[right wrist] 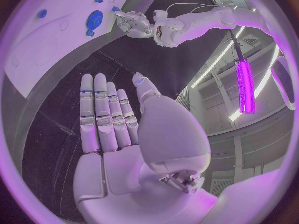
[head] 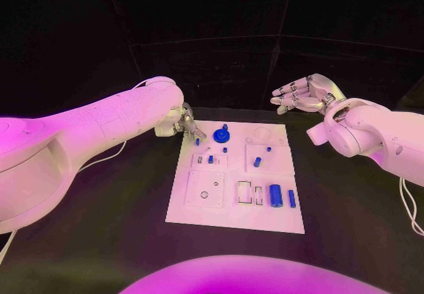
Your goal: Assemble the parts on the task board
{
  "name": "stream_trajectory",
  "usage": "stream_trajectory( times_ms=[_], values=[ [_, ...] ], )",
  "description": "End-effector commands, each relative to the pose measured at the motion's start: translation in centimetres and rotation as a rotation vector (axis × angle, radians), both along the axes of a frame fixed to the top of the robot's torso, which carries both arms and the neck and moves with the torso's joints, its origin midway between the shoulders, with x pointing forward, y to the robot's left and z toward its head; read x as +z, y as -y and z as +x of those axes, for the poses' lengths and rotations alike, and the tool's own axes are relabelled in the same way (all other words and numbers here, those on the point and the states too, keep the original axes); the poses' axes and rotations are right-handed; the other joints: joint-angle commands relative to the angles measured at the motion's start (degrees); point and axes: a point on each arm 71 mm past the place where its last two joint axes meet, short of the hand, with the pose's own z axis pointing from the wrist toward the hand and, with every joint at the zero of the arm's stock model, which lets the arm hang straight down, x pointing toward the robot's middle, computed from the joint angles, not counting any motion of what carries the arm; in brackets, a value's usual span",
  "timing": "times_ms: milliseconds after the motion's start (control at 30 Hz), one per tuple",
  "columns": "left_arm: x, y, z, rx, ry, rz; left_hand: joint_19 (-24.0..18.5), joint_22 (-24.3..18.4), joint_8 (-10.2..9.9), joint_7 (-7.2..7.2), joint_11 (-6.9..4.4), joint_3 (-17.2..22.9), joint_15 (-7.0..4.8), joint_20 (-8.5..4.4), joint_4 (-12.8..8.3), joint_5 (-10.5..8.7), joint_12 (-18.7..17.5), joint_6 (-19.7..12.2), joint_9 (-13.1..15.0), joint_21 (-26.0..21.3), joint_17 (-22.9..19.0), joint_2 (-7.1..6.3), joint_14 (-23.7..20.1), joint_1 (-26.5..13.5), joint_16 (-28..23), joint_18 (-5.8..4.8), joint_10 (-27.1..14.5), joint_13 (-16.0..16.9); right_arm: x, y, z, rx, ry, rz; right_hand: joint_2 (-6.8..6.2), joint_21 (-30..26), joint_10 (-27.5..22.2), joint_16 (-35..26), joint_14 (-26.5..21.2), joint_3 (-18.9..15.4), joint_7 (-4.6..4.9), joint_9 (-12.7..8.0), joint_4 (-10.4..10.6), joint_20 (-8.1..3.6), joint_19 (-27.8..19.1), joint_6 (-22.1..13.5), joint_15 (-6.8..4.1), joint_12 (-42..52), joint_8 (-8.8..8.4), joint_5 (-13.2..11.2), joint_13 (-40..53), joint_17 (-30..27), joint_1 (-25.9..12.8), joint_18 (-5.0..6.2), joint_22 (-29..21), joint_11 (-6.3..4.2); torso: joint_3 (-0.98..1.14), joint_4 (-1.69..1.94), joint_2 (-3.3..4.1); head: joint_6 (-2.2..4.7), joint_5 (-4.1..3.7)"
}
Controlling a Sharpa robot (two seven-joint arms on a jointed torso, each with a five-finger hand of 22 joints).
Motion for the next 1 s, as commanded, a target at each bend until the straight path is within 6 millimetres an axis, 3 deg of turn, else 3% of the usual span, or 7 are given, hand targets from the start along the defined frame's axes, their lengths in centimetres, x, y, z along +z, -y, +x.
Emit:
stream_trajectory(
  times_ms=[33, 300, 700, 1000],
  values=[
    [-0.01, 0.20, -0.06, -0.024, -0.015, 0.007, 0.5, 0.0, 0.2, -0.06, -0.06, -0.2, -0.25, 0.01, -0.1, -0.01, 0.3, 0.5, 0.0, 0.2, 14.6, 0.14, 5.8, 0.6, 0.3, 0.55, 0.3, 0.0, 0.20, -0.10, 0.03, 0.002, 0.010, 0.007, 0.16, -0.3, -0.5, -0.3, -0.3, -0.1, 0.11, 0.0, -0.2, 0.14, 0.3, -0.4, 0.05, 0.0, -0.12, 0.2, -0.1, -0.1, -0.1, 0.72, -0.1, -0.02, 0.03, 0.00, -0.03, -0.03, 0.03],
    [-0.05, 0.37, -0.08, -0.030, -0.015, 0.003, 0.5, 0.0, 0.3, -0.08, -0.08, -0.2, -0.28, -0.04, -0.6, 0.01, 0.4, 0.4, -0.1, 0.2, 14.5, 0.65, 5.8, 1.7, 0.2, 0.56, 0.2, -0.2, 0.20, -0.11, 0.04, 0.002, 0.010, 0.007, 0.16, -0.3, -0.5, -0.3, -0.3, -0.1, 0.11, 0.0, -0.2, 0.14, 0.3, -0.4, 0.05, 0.0, -0.12, 0.2, -0.1, -0.1, -0.1, 0.72, -0.1, -0.02, 0.02, -0.01, 0.01, 0.01, 0.00],
    [-0.03, 0.74, 0.01, -0.051, -0.003, -0.037, 0.1, -0.9, 0.2, -0.40, -0.46, 6.2, -0.60, -0.33, -6.4, 0.08, -0.2, -0.4, -0.6, -0.7, 14.3, 4.99, 5.8, 10.7, 0.1, 0.79, -0.7, -1.4, 0.18, -0.20, 0.06, 0.004, 0.009, 0.007, 0.19, -0.4, -0.5, -0.3, -0.3, 0.0, 0.10, 0.0, -0.3, 0.13, 0.3, -0.4, 0.03, 0.0, -0.12, 0.3, -0.1, -0.1, 0.1, 0.73, -0.1, -0.03, 0.02, -0.01, -0.01, -0.03, -0.08],
    [-0.22, 1.03, -0.03, -0.069, -0.010, -0.070, -0.1, -1.2, -0.4, -0.40, -0.55, 12.0, -0.68, -0.44, -8.8, 0.13, -1.2, -0.7, -1.4, -1.2, 14.2, 5.01, 5.7, 12.5, 0.1, 0.87, -1.4, -2.8, 0.18, -0.30, 0.08, 0.007, 0.009, 0.008, 0.19, -0.4, -0.5, -0.3, -0.3, 0.0, 0.10, 0.0, -0.3, 0.13, 0.3, -0.4, 0.03, 0.0, -0.12, 0.3, -0.1, -0.1, 0.1, 0.73, -0.1, -0.03, 0.00, 0.01, -0.03, -0.10, -0.11]
  ],
)
